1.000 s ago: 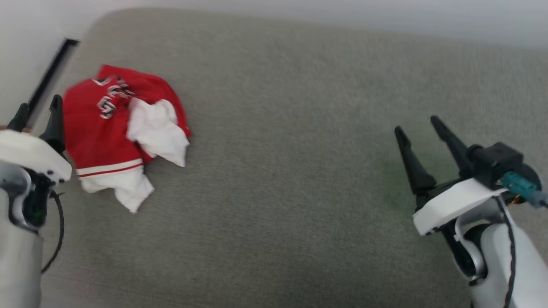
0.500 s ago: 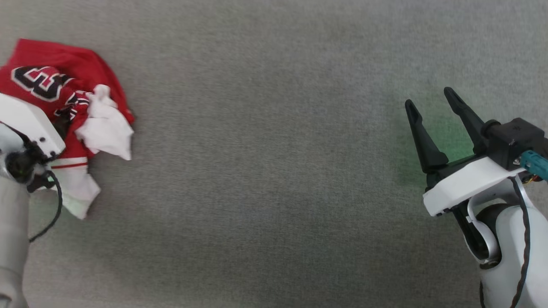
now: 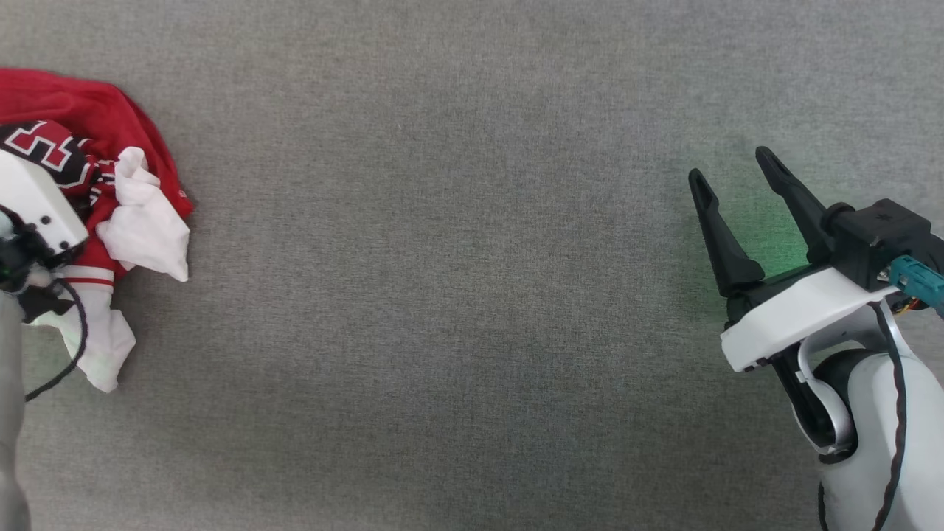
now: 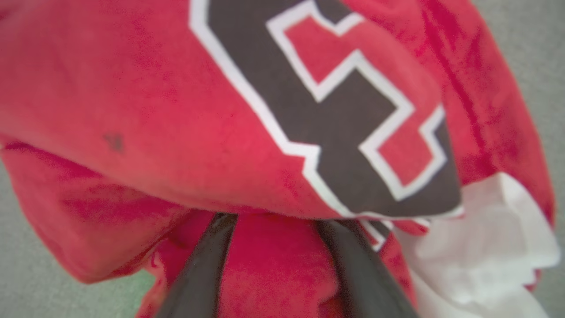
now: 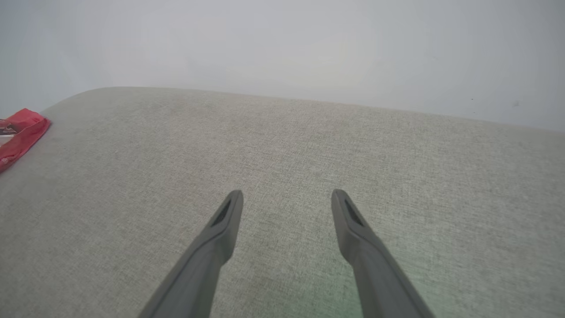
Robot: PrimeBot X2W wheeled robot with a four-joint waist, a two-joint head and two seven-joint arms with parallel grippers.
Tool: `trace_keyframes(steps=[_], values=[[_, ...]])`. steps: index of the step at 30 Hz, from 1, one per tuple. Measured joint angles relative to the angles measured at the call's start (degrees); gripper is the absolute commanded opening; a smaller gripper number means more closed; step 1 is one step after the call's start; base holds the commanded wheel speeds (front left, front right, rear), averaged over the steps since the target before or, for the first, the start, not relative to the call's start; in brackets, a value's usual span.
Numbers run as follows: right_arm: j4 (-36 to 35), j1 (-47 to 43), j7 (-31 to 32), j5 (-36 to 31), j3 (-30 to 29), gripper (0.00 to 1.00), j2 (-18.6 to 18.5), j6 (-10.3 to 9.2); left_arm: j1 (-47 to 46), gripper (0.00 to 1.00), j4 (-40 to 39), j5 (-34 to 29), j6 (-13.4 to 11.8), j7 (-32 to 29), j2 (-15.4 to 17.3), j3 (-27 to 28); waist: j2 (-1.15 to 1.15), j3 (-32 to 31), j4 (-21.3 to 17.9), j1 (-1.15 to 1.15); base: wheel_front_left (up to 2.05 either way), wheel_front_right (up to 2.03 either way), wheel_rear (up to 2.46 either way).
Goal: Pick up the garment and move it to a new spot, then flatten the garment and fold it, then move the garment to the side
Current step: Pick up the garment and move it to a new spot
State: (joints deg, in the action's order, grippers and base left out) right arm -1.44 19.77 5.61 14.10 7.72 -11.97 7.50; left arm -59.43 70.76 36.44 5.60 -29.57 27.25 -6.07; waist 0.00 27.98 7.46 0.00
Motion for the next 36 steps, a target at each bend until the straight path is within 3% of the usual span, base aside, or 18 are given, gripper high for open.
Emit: trace_keyframes(steps=[12,23,33,36], values=[[2.1,-1.9,-1.7,1.0,-1.8,1.00,0.7,0.00,-0.3,0.00,-3.5,-2.1,1.6,7.7,1.3,-4.8,0.00,-6.0,2.2,0.00,0.00,0.00,0.00],[3.8,-5.2,-3.7,2.0,-4.0,1.00,2.9,0.00,-1.2,0.00,-19.2,-3.1,1.7,12.4,6.7,-10.4,0.00,-14.6,5.1,0.00,0.00,0.00,0.00],[3.7,-7.3,-5.7,2.4,-7.1,1.00,4.3,0.00,3.2,0.00,-38.3,-0.3,1.6,5.8,11.6,-10.8,0.00,-20.7,6.1,0.00,0.00,0.00,0.00],[3.3,-7.6,-5.8,2.4,-8.5,1.00,4.3,0.00,6.0,0.00,-45.9,0.6,0.3,2.7,13.1,-10.4,0.00,-21.4,5.0,0.00,0.00,0.00,0.00]])
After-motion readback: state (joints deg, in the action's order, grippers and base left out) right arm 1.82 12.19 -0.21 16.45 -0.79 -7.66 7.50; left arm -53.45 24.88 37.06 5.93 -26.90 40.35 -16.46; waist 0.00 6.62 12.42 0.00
